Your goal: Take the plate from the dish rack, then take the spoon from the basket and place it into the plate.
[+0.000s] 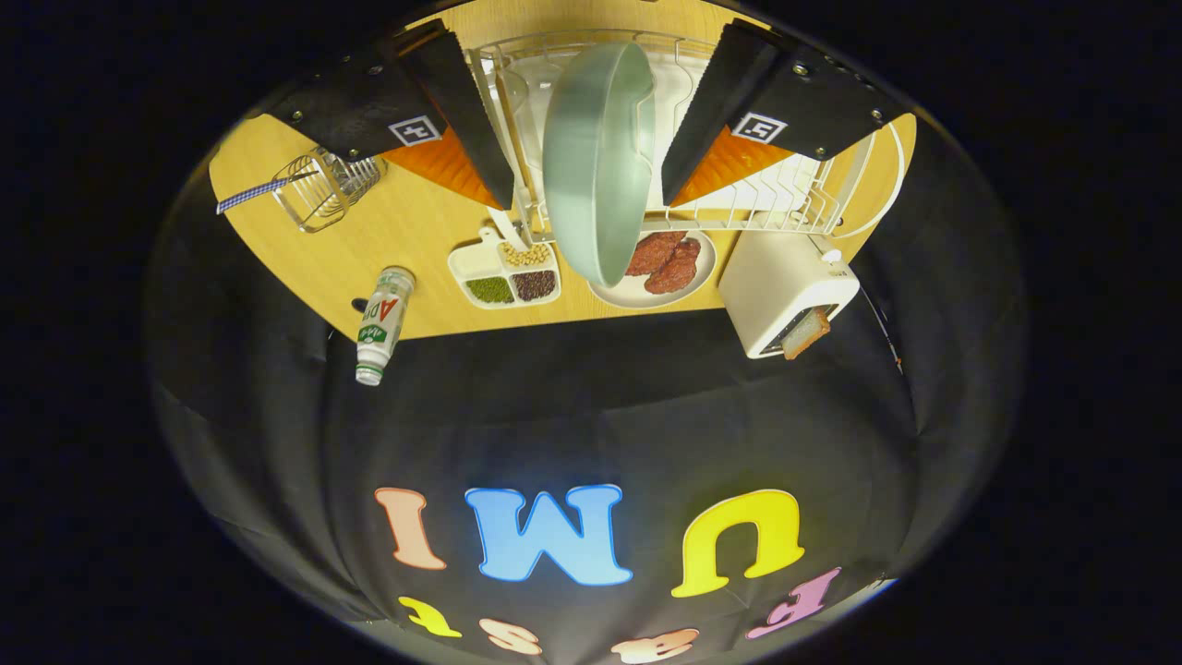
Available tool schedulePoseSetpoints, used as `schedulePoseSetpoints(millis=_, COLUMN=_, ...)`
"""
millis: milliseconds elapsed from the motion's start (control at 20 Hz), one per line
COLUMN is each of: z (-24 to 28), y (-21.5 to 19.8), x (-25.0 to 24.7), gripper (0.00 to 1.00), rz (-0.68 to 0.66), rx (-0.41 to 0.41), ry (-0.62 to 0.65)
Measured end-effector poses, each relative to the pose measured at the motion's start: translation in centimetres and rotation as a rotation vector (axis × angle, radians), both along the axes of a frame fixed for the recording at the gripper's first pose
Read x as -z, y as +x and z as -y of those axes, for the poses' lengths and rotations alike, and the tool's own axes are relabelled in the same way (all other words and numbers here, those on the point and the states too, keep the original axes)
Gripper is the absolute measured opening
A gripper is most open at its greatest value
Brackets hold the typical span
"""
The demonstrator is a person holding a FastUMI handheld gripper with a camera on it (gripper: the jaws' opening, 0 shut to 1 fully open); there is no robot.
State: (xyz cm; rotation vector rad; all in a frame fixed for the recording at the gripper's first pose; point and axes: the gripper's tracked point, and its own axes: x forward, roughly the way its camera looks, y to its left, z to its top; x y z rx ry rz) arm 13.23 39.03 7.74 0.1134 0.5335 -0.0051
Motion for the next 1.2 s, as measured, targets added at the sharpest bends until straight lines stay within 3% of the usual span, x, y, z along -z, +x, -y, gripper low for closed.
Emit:
schedulePoseSetpoints(millis=200, z=-0.7, y=0.3, x=1.4, gripper=0.97, rz=-0.086, rx=-0.003, ry=0.060)
schedulePoseSetpoints(millis=250, z=-0.7, y=0.4, x=1.4, gripper=0.90, rz=-0.091, rx=0.000, ry=0.068)
schedulePoseSetpoints(millis=300, z=-0.7, y=0.4, x=1.4, gripper=0.75, rz=-0.096, rx=0.001, ry=0.077)
schedulePoseSetpoints(millis=350, z=-0.6, y=0.4, x=1.3, gripper=0.71, rz=-0.101, rx=0.007, ry=0.076)
schedulePoseSetpoints(millis=450, z=-0.3, y=0.3, x=1.6, gripper=0.35, rz=-0.130, rx=0.015, ry=0.039)
schedulePoseSetpoints(millis=800, z=0.5, y=0.0, x=1.3, gripper=0.26, rz=-0.175, rx=0.104, ry=-0.129)
schedulePoseSetpoints(millis=1200, z=-1.7, y=-0.3, x=-2.1, gripper=0.26, rz=-0.162, rx=0.178, ry=-0.384)
